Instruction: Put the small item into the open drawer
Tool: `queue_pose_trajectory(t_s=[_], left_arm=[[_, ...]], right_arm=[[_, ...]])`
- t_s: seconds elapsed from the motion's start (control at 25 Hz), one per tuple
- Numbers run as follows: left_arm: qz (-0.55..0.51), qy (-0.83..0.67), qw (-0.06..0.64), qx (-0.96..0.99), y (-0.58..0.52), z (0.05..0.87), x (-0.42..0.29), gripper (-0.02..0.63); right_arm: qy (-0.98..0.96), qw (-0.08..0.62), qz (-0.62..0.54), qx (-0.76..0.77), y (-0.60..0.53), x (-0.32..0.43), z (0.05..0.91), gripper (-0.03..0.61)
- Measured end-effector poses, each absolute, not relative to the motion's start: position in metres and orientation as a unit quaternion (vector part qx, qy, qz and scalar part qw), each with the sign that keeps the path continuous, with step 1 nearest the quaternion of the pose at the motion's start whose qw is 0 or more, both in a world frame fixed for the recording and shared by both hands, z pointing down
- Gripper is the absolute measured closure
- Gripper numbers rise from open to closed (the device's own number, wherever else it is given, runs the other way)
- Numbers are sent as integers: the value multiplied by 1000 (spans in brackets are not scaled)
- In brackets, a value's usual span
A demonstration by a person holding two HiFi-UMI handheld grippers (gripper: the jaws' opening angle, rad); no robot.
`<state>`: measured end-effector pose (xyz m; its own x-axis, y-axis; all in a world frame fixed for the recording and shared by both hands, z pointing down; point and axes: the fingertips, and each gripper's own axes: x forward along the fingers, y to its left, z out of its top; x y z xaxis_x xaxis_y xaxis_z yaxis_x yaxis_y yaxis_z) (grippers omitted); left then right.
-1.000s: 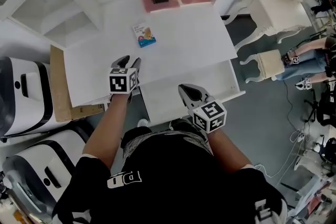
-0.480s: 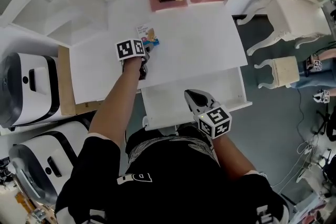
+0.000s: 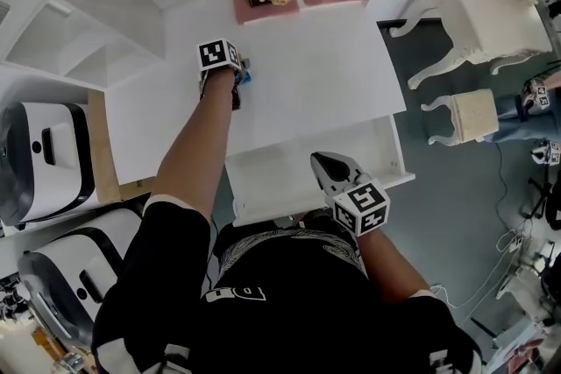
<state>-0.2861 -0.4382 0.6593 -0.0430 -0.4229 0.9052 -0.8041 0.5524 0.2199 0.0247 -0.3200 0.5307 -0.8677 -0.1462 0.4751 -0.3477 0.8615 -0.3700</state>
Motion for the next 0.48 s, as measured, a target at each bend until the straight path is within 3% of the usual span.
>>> queue_pose_trajectory(t_s=[0.48], left_arm=[[223,-737,515,376,-437,674,-325,225]], right_arm=[[-936,227,237,131,-327,20,536,569]])
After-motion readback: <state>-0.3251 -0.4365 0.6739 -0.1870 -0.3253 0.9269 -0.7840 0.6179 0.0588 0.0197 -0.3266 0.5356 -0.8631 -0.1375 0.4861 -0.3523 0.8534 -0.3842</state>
